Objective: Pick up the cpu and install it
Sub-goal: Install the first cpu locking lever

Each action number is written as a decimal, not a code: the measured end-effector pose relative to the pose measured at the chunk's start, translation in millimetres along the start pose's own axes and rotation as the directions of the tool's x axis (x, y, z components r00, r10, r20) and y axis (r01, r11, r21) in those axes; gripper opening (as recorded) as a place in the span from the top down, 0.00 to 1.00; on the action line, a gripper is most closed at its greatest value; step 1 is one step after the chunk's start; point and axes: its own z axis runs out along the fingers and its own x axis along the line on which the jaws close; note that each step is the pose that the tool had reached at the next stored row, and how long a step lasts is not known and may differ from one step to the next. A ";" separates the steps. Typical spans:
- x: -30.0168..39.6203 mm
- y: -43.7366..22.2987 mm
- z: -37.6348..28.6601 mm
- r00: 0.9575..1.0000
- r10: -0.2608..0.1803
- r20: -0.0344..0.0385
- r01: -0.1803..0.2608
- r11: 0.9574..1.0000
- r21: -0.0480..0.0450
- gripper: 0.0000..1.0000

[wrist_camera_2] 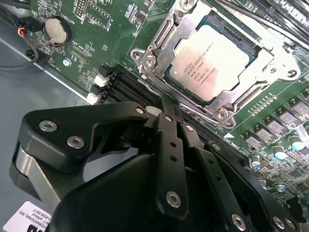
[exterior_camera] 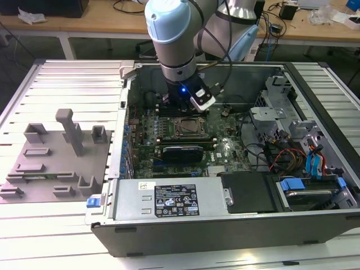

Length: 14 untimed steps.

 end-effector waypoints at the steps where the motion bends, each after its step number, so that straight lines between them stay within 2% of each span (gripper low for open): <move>1: 0.2 -0.1 0.7 1.000 0.000 0.000 0.000 1.000 0.000 0.89; 11: 0.8 -0.7 3.3 1.000 0.000 0.001 0.000 1.000 0.000 0.89; 14: 0.0 0.0 -0.1 1.000 0.000 0.001 0.000 1.000 0.000 0.89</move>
